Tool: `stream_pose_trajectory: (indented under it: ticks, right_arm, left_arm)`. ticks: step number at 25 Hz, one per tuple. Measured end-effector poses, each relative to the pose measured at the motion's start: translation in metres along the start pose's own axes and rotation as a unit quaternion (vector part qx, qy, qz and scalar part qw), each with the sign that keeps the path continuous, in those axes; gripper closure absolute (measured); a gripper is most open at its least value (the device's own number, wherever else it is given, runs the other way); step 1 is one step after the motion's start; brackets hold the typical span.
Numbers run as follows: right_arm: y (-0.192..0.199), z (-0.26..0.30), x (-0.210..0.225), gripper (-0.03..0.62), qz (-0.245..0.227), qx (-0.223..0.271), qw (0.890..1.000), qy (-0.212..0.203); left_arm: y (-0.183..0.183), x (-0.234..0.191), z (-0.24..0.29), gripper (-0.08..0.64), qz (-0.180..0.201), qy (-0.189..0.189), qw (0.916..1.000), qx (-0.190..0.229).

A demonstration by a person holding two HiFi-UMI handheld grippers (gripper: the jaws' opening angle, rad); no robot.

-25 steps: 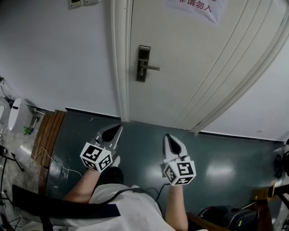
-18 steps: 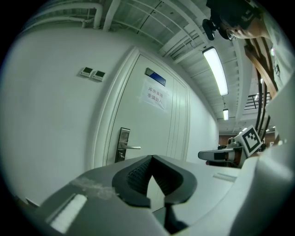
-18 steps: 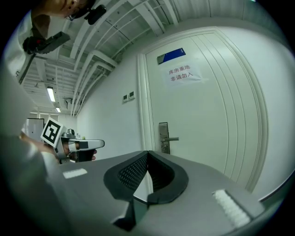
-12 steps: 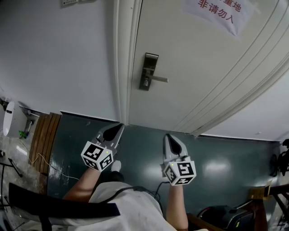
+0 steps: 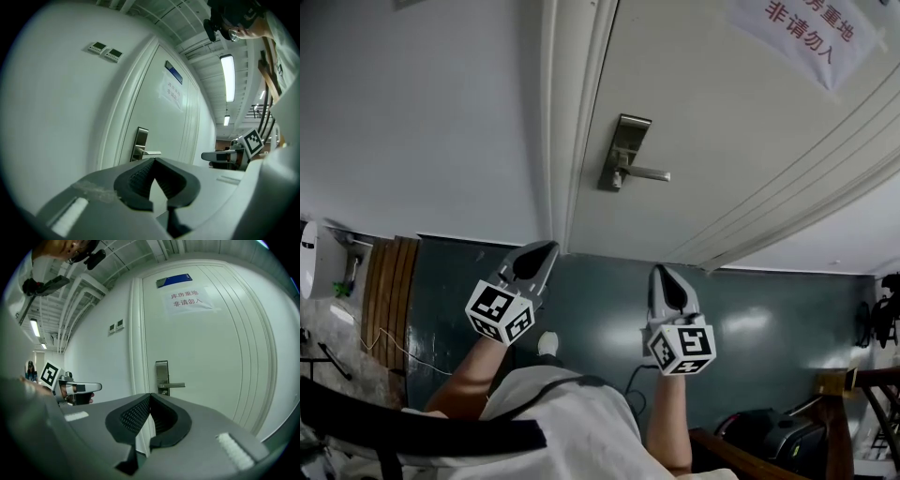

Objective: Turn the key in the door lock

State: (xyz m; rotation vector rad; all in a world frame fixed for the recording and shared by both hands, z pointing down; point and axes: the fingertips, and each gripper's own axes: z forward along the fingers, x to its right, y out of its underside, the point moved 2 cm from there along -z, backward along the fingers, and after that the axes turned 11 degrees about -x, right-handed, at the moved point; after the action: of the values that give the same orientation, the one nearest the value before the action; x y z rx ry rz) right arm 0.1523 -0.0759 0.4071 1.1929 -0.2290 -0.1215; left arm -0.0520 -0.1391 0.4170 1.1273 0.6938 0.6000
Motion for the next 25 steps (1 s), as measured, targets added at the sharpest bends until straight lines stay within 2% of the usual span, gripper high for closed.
stream_pose_trajectory:
  ticks: [7,14,20,25]
  right_arm:
    - [-0.01,0.047,-0.009,0.584,0.001,-0.012,1.0,0.016]
    - [-0.014,0.073,-0.016,0.584,0.008,-0.013,1.0,0.02]
    - [-0.018,0.087,-0.019,0.584,0.009,-0.014,1.0,0.004]
    - [-0.021,0.1,-0.014,0.583,0.027,-0.005,0.999,-0.025]
  left_arm:
    - [-0.005,-0.052,0.012,0.555,-0.008,0.009,0.9999,-0.005]
    - [-0.007,-0.077,0.017,0.555,-0.008,0.013,0.9999,-0.007]
    - [-0.009,-0.083,0.02,0.555,-0.006,0.009,0.9999,-0.011]
    - [-0.011,-0.08,0.026,0.555,-0.005,-0.002,1.0,-0.008]
